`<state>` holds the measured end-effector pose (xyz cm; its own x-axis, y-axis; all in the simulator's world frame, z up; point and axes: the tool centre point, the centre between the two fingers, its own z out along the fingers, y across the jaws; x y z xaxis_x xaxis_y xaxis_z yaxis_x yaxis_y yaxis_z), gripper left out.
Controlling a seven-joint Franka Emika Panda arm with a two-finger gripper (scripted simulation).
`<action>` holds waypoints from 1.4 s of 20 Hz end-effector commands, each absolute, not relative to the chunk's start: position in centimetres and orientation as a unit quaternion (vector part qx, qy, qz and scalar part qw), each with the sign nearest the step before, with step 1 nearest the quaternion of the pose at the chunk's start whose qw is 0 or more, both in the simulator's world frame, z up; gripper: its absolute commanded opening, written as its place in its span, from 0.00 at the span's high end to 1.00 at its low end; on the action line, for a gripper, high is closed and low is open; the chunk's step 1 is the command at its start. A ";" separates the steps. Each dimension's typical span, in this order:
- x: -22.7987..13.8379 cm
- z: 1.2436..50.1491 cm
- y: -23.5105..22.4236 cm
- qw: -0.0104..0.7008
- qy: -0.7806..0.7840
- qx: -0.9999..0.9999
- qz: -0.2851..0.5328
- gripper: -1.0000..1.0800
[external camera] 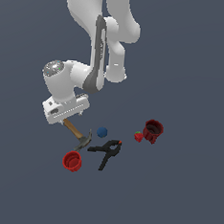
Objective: Pick up a designated object from a clutter of objects.
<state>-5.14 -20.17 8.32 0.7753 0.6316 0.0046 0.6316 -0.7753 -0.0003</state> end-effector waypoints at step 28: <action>-6.6 1.8 -21.7 0.000 -0.357 -0.934 0.000 0.04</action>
<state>-6.46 -21.71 2.24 0.7443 0.6678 0.0019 0.6678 -0.7443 0.0033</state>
